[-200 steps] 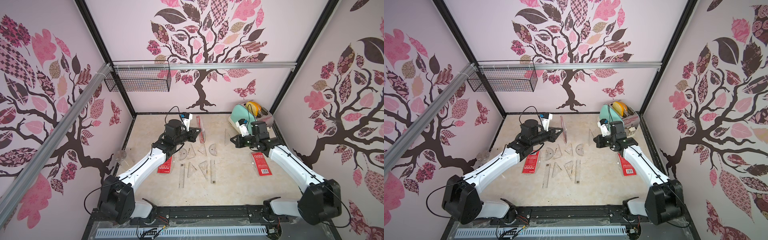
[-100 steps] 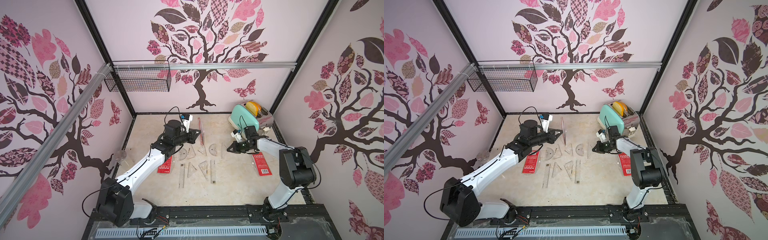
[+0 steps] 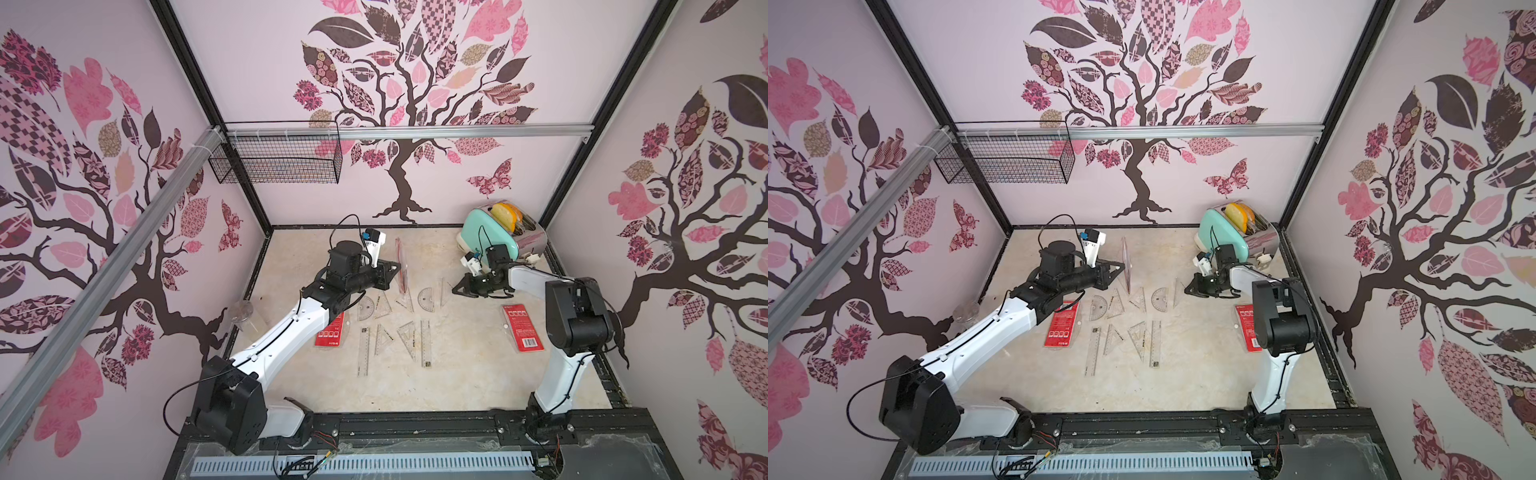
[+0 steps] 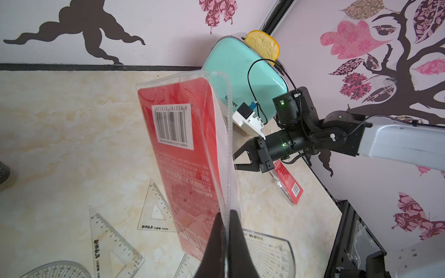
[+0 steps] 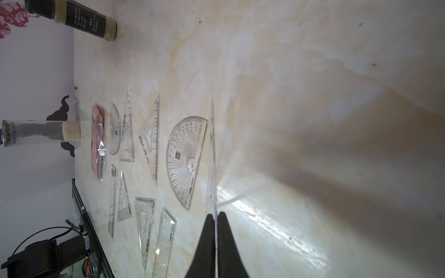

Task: Open the ruler set and take out the ruler
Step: Place the ruler at the center of the board.

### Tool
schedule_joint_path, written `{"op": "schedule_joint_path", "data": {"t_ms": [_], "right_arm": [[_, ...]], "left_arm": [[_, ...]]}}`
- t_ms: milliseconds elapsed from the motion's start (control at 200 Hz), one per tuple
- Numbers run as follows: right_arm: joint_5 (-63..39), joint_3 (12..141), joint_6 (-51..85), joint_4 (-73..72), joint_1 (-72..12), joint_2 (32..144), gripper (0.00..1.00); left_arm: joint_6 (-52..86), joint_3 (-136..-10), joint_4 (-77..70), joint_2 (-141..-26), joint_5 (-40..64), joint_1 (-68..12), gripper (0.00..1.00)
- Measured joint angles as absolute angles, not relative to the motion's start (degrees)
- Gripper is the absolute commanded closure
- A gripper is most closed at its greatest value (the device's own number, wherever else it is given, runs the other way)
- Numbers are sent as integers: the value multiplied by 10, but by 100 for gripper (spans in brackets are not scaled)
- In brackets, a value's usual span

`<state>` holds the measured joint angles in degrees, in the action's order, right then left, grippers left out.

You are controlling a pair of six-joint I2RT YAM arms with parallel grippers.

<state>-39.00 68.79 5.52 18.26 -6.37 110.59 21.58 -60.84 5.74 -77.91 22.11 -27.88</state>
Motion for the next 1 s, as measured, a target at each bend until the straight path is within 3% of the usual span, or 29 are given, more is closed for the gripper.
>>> {"op": "schedule_joint_path", "data": {"t_ms": [525,795,995], "right_arm": [[-345,695,45,211,-62,1129,67],[-287,651,56,211,-86,975,53],[-242,647,63,184,-210,843,50]], "left_arm": [[210,-608,68,-779,222,-279,100],[210,-608,70,-779,221,-279,100],[210,-608,69,-779,215,-279,100]]}}
